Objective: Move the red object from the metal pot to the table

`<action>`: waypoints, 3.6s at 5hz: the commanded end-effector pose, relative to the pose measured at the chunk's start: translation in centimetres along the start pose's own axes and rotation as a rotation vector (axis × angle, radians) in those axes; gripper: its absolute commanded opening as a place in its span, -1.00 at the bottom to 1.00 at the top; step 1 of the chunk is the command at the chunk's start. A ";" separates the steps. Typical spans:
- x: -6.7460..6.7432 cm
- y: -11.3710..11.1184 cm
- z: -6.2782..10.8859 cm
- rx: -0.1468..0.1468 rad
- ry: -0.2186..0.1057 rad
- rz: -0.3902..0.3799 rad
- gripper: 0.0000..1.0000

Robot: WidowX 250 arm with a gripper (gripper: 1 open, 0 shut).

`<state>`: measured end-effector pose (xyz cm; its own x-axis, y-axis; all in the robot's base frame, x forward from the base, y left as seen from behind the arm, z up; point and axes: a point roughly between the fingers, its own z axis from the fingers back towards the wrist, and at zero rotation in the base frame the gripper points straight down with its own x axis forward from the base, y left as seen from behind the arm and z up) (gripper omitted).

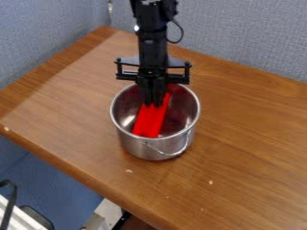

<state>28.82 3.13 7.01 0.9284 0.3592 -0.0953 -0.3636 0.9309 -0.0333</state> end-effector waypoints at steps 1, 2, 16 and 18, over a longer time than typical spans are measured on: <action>0.2 -0.1 2.7 -0.038 -0.072 0.034 -1.00; 0.0 -0.3 3.0 -0.060 -0.064 0.053 -1.00; -8.1 -14.1 5.8 0.019 -0.194 0.136 -1.00; -7.9 -13.9 4.5 0.049 -0.197 0.107 -1.00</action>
<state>26.76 -12.27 11.95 0.8807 0.4673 0.0776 -0.4707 0.8817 0.0320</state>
